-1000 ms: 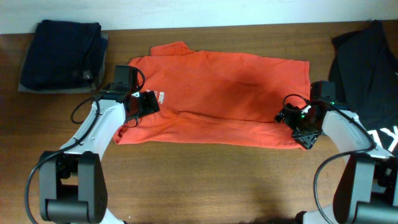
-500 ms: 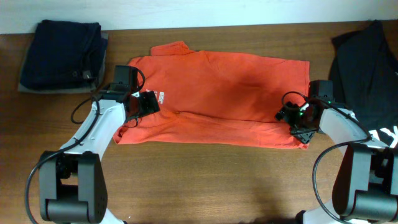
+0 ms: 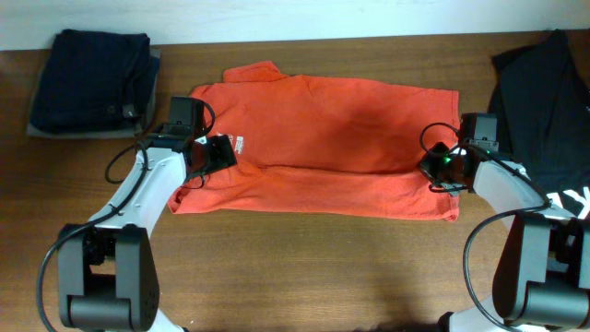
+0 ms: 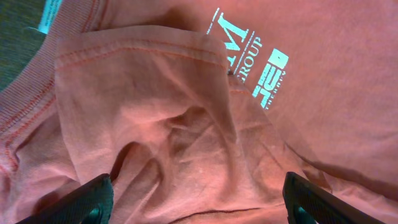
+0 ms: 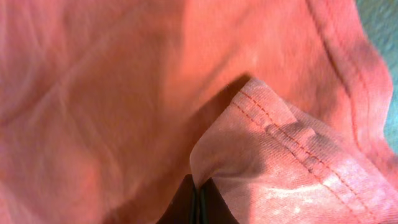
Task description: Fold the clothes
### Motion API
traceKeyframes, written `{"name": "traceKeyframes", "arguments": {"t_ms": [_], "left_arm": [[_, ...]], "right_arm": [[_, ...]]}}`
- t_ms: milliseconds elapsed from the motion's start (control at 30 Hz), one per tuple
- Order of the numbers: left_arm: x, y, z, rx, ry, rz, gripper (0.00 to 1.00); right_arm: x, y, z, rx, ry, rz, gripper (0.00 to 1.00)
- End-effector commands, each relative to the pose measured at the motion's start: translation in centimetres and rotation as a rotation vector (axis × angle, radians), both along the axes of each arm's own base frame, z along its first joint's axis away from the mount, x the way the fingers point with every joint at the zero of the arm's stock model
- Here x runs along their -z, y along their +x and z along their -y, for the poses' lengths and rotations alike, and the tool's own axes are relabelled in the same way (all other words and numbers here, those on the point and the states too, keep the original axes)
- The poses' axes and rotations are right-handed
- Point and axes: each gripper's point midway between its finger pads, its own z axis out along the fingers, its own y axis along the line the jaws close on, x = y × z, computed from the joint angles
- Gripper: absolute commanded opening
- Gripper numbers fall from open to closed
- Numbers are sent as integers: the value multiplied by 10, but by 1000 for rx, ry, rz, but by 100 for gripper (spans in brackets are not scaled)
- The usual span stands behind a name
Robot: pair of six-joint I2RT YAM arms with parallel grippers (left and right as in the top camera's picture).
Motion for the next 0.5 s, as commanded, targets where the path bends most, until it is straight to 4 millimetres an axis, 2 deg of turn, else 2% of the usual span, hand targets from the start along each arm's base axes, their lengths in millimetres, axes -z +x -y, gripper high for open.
{"name": "traceKeyframes", "arguments": {"t_ms": [0,167,200,233,267,300,333,467], "left_arm": [[-18,8,-3,6,32,54,87],[-20,13,-3,5,31,75,87],[-21,14,-3,4,33,82,87],[-22,16,-3,4,32,89,87],[-23,17,-3,4,32,96,87],[-23,18,-3,6,34,101,87],[-24,20,-3,15,38,108,87],[-30,23,-2,23,39,125,87]], "right_arm": [[0,6,9,33,-58,18,4],[-4,17,21,60,-118,61,4],[-5,18,22,64,-126,68,17],[-6,19,23,66,-131,71,48],[-6,19,24,67,-132,73,72],[-6,19,24,67,-132,73,93],[-5,18,23,66,-131,67,99],[-3,12,22,57,-131,40,99]]}}
